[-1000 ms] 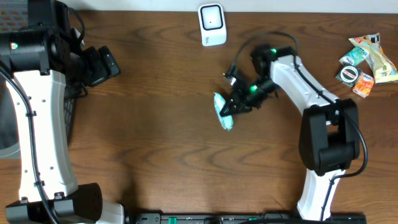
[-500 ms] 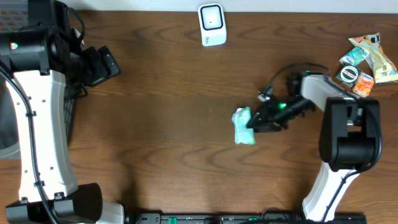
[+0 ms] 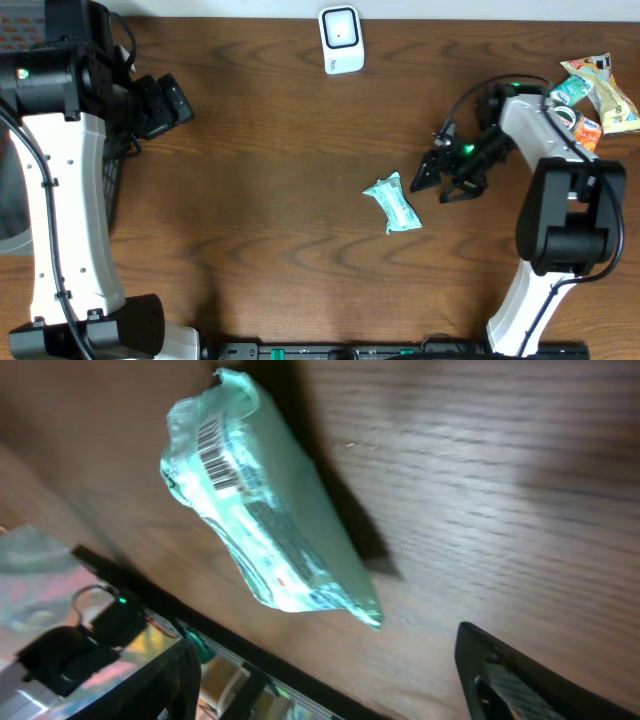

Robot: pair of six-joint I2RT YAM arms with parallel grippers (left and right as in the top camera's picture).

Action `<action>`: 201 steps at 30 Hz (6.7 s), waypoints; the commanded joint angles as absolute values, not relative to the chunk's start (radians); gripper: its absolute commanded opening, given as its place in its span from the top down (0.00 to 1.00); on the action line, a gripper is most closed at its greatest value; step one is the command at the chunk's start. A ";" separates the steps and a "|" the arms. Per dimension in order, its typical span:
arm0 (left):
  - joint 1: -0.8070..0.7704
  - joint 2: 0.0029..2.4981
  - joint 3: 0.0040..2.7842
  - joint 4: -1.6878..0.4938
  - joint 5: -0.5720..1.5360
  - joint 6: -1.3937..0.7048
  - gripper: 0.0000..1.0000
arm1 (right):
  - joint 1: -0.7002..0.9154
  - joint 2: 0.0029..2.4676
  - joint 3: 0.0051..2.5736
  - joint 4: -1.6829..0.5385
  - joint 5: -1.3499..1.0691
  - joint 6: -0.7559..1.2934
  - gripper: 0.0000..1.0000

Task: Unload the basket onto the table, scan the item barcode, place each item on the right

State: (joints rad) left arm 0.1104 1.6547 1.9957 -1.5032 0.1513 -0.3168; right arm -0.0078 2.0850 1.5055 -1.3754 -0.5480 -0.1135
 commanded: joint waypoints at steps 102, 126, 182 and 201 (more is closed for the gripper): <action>0.113 1.646 2.004 -1.507 0.146 -0.315 0.02 | 0.179 2.067 1.517 -0.925 -0.048 0.794 0.89; 0.113 1.646 2.004 -1.507 0.146 -0.315 0.02 | 0.084 2.067 1.545 -0.828 -0.369 0.794 0.01; 0.113 1.646 2.004 -1.507 0.146 -0.315 0.02 | 0.294 1.705 1.509 -0.582 -0.712 0.206 0.99; 0.113 1.646 2.004 -1.507 0.146 -0.315 0.02 | 0.396 1.700 1.509 -0.511 -0.233 0.328 0.99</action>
State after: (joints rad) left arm 0.1104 1.6547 1.9957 -1.5036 0.1513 -0.3172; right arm 0.3824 1.6772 1.4960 -0.5232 -0.5007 0.2363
